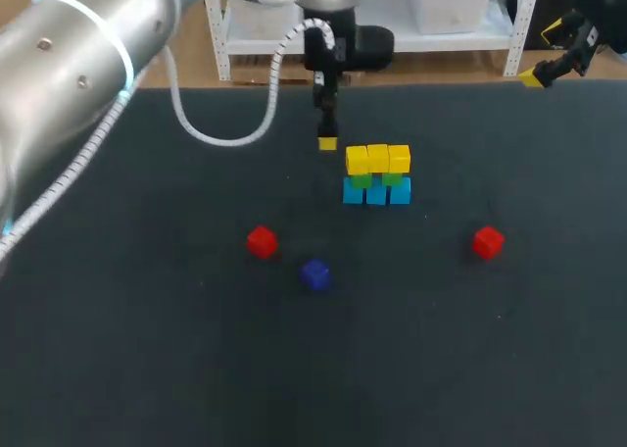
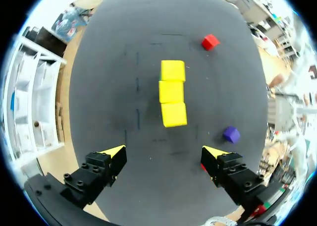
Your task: Place the blue cubes, place green cubes on the blue cubes, place the yellow cubes on the green cubes, then place the red cubes on the yellow cubes, and place purple cube on the red cubes.
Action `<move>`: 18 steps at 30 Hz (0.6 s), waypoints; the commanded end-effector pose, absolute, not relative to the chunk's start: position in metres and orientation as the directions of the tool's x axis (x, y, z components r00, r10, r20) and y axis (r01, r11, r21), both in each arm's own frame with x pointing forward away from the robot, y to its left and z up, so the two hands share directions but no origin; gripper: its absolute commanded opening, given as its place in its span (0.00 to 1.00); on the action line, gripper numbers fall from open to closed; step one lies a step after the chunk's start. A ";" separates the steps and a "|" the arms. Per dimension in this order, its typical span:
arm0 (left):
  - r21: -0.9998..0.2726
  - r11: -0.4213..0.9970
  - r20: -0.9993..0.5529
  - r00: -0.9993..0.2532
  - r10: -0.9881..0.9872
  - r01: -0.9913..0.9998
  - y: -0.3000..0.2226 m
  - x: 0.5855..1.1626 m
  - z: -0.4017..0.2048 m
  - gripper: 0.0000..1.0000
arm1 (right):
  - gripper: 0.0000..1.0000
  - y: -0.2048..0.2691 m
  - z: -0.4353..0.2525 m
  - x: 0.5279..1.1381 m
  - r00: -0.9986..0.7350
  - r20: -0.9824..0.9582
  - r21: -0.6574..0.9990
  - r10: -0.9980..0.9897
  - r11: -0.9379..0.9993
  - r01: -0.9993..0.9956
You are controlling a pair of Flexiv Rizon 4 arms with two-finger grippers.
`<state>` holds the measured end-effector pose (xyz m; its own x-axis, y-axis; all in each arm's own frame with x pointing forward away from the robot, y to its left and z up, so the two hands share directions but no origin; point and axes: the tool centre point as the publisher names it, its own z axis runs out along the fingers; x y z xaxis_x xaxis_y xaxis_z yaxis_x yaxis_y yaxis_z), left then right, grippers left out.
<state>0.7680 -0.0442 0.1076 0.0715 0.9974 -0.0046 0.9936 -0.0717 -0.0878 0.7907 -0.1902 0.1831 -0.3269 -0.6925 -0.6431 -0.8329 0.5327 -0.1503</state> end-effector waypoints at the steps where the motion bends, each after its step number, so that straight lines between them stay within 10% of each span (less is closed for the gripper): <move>1: 0.036 -0.117 -0.055 0.119 0.991 0.992 -0.011 0.722 0.119 1.00 | 1.00 -0.191 0.183 0.791 -0.324 -0.646 -0.149 -0.691 0.530 -0.835; 18: 0.041 -0.396 -0.123 0.398 0.909 0.917 0.049 0.675 0.113 1.00 | 1.00 -0.191 0.183 0.791 -0.324 -0.646 -0.149 -0.691 0.530 -0.835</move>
